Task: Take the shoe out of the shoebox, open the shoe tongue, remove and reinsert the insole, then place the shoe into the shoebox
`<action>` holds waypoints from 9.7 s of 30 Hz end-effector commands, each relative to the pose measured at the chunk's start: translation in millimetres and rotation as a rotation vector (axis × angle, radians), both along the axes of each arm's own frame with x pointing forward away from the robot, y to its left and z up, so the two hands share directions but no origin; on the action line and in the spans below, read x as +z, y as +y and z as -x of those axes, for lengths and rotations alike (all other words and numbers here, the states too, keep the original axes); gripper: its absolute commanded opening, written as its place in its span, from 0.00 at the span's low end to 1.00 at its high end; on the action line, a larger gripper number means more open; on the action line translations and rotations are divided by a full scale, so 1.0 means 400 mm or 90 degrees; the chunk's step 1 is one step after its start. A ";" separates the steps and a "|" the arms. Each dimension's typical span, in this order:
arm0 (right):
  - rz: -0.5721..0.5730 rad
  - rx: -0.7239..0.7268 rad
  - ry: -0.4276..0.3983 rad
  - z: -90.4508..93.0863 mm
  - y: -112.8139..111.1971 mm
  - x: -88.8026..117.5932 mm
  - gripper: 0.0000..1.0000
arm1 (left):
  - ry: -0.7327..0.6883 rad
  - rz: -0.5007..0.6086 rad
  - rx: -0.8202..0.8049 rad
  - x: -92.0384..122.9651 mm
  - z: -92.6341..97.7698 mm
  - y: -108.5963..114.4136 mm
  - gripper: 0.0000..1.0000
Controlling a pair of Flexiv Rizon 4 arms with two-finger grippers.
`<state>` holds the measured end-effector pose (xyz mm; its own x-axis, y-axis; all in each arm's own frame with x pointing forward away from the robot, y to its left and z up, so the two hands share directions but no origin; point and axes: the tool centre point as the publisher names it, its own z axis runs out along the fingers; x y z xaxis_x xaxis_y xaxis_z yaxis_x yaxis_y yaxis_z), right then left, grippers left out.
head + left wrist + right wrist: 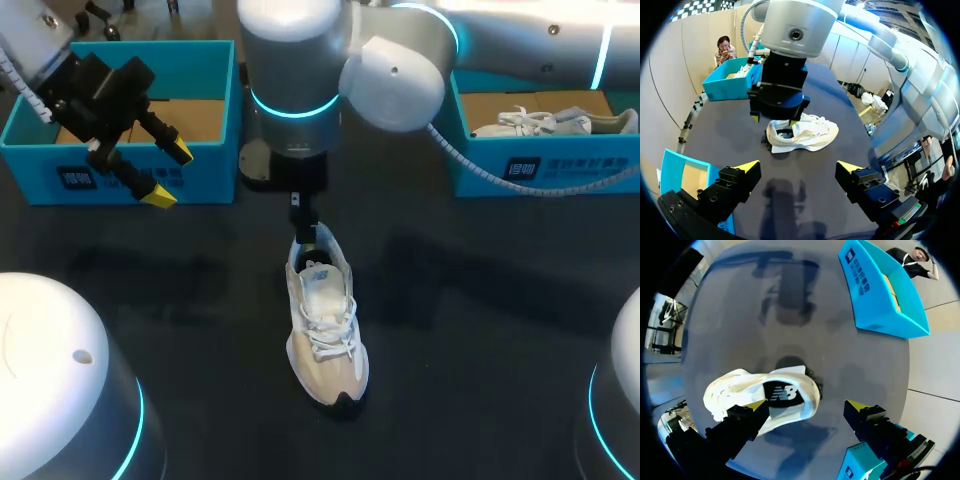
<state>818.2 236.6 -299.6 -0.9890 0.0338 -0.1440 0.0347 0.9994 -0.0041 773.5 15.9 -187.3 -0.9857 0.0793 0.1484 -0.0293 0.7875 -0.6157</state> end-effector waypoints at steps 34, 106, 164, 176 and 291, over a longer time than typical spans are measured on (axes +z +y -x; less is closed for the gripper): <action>-0.037 0.062 0.049 -0.075 -0.020 -0.165 1.00 | 0.000 -0.001 -0.001 0.000 0.000 0.001 1.00; 0.100 -0.010 -0.028 -0.186 -0.220 0.340 0.00 | 0.000 -0.001 -0.001 0.000 0.000 0.001 1.00; 0.143 -0.048 -0.100 -0.463 -0.771 0.391 0.00 | 0.000 -0.001 -0.001 0.000 0.000 0.001 1.00; 0.143 -0.048 -0.100 -0.463 -0.771 0.391 0.00 | 0.000 -0.001 -0.001 0.000 0.000 0.001 1.00; 0.055 -1.104 -0.270 -0.708 -1.381 0.297 0.00 | 0.000 -0.001 -0.001 0.000 0.000 0.001 1.00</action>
